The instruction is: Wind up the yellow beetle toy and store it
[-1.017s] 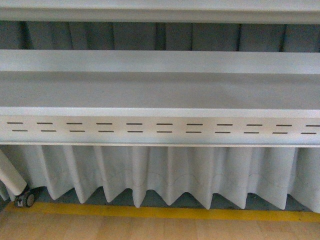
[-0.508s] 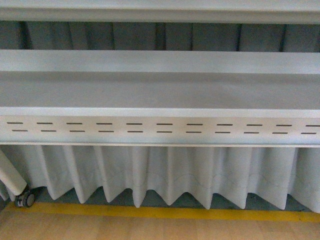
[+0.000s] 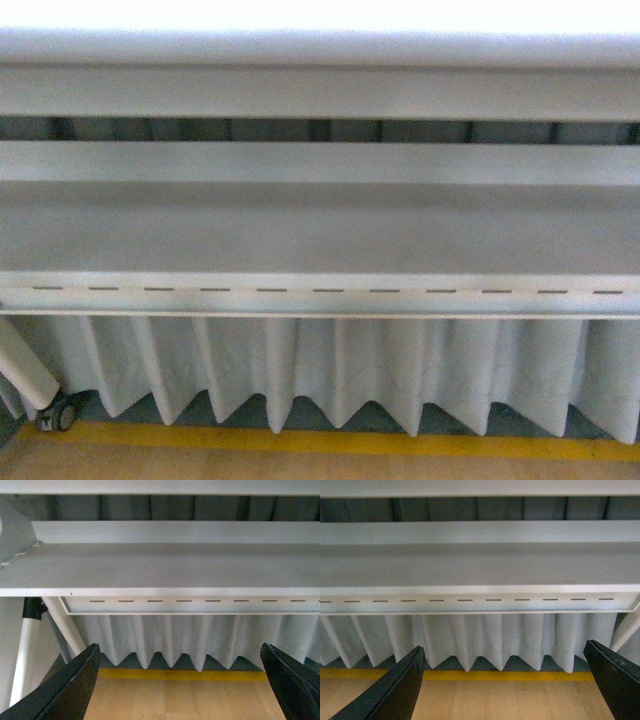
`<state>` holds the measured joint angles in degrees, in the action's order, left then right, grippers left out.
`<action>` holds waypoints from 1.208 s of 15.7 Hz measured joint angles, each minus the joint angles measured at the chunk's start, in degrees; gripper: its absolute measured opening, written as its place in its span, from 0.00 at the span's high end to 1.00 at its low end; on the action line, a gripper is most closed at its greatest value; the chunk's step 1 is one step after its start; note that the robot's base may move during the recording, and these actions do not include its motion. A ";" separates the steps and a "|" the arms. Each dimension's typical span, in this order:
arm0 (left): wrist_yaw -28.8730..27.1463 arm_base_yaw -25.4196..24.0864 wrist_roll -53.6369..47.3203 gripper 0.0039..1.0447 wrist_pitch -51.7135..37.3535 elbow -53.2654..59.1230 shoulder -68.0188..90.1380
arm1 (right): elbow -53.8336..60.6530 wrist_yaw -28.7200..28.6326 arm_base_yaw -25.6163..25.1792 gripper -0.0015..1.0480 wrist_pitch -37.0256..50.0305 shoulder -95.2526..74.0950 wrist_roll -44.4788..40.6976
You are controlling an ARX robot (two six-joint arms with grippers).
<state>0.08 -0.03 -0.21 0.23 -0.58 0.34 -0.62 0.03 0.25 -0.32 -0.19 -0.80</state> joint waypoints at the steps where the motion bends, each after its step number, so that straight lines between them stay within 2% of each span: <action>1: -0.11 0.00 0.02 0.06 -0.02 0.00 0.00 | 0.00 -0.04 0.00 0.06 0.04 -0.02 -0.04; 19: -0.09 0.00 0.02 0.06 -0.04 0.00 0.00 | 0.00 -0.02 0.00 0.06 0.11 0.00 0.09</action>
<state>-0.01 -0.03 -0.19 0.19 -0.58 0.34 -0.62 0.01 0.25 -0.21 -0.19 -0.71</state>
